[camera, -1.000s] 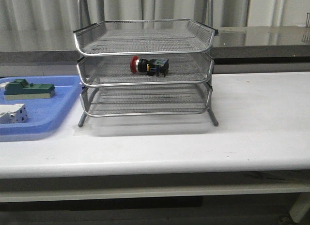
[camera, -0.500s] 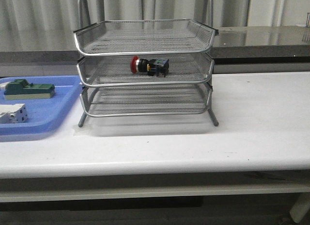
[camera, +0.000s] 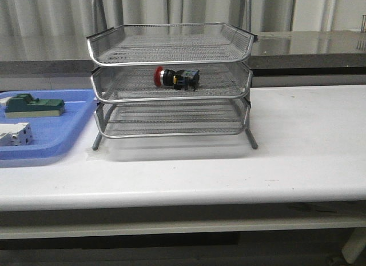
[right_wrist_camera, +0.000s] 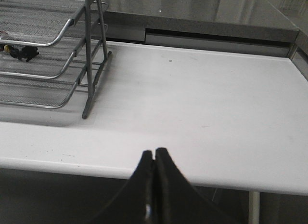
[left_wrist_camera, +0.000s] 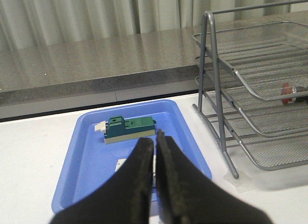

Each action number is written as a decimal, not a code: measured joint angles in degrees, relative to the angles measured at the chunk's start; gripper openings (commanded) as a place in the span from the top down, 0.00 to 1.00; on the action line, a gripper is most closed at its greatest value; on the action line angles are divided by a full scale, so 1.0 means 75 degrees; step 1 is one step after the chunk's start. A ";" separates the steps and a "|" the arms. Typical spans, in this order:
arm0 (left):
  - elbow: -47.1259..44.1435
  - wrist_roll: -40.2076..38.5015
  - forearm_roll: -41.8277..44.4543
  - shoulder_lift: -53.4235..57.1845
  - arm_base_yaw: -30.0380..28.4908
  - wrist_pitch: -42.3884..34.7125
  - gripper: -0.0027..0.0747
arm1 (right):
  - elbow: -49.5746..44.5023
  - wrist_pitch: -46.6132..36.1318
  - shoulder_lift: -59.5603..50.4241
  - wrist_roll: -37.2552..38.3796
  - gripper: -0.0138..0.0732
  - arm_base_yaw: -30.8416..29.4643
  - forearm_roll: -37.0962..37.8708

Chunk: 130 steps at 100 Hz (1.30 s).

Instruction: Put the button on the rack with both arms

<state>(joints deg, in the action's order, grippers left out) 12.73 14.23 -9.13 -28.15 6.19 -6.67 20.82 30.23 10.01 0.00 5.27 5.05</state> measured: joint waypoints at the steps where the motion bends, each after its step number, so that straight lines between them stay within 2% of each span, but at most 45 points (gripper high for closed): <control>1: 0.0000 0.0000 0.0000 0.0000 0.0000 0.0000 0.96 | -0.0017 0.0000 0.0000 0.0000 0.91 0.0000 0.0000; 24: 0.0000 0.0000 0.0000 0.0000 0.0000 0.0000 0.96 | -0.0581 -0.0526 -0.0093 0.0000 0.91 0.0000 -0.0265; 50: 0.0000 0.0000 0.0000 0.0000 0.0000 0.0000 0.96 | -0.1884 -0.2559 -0.0815 0.0000 0.91 0.0000 -0.0740; 62: 0.0000 0.0000 0.0000 0.0000 0.0000 0.0000 0.96 | -0.2456 -0.3146 -0.1242 0.0041 0.91 0.0000 -0.0886; 80: 0.0000 0.0000 0.0000 0.0000 0.0000 0.0000 0.96 | -0.2945 -0.3431 -0.1399 0.0176 0.91 0.0000 -0.0914; 130: 0.0000 0.0000 0.0000 0.0000 0.0000 0.0000 0.96 | -0.2990 -0.3822 -0.1399 0.0296 0.91 0.0000 -0.0812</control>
<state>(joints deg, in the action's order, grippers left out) 12.73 14.23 -9.13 -28.15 6.19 -6.67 -1.61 1.57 -0.48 2.22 5.27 -1.04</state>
